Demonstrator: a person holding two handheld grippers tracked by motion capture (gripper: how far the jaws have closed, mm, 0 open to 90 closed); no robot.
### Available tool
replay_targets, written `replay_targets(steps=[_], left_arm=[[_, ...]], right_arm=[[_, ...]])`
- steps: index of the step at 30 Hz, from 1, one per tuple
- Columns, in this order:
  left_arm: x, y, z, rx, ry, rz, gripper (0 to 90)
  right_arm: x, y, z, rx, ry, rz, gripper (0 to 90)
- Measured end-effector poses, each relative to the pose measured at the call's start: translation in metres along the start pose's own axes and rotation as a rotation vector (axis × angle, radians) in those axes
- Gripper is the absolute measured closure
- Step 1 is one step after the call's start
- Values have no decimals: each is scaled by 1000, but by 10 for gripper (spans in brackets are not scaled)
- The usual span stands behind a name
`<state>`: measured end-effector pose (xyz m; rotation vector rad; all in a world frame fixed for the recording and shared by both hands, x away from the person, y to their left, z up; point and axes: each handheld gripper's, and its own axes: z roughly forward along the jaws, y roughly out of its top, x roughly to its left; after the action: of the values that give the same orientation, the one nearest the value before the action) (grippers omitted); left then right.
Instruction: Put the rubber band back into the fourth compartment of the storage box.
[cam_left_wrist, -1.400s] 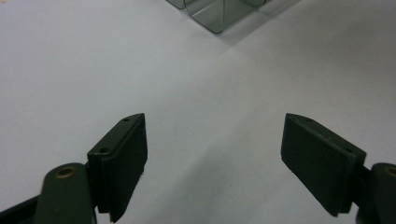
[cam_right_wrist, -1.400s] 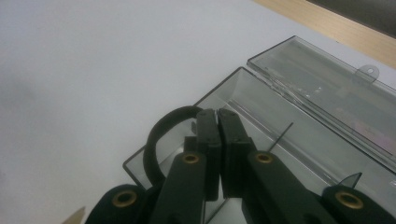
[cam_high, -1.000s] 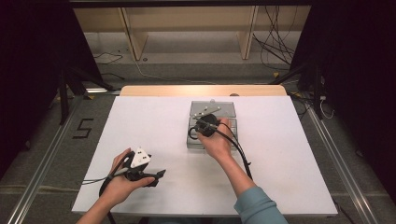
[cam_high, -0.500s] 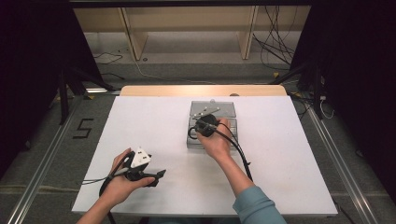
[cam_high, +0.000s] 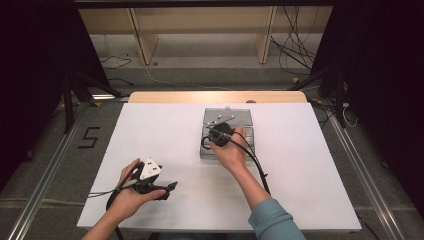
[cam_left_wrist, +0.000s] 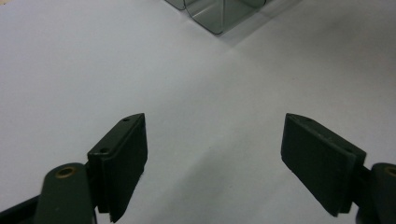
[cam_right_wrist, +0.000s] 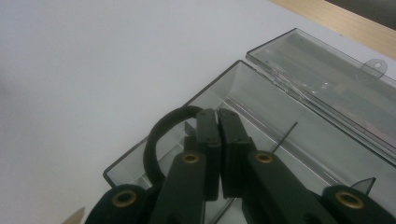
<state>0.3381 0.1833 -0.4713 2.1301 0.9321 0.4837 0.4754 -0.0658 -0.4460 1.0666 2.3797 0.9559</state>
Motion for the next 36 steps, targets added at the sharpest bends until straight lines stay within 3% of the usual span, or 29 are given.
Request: replay_targets(steps=[16, 36], left_arm=[[0, 0, 0, -2, -1, 3, 224], [0, 0, 0, -2, 0, 1, 224]], right_arm=[[-1, -1, 3, 21, -23, -6, 890], [4, -5, 9, 51, -50, -65, 888]])
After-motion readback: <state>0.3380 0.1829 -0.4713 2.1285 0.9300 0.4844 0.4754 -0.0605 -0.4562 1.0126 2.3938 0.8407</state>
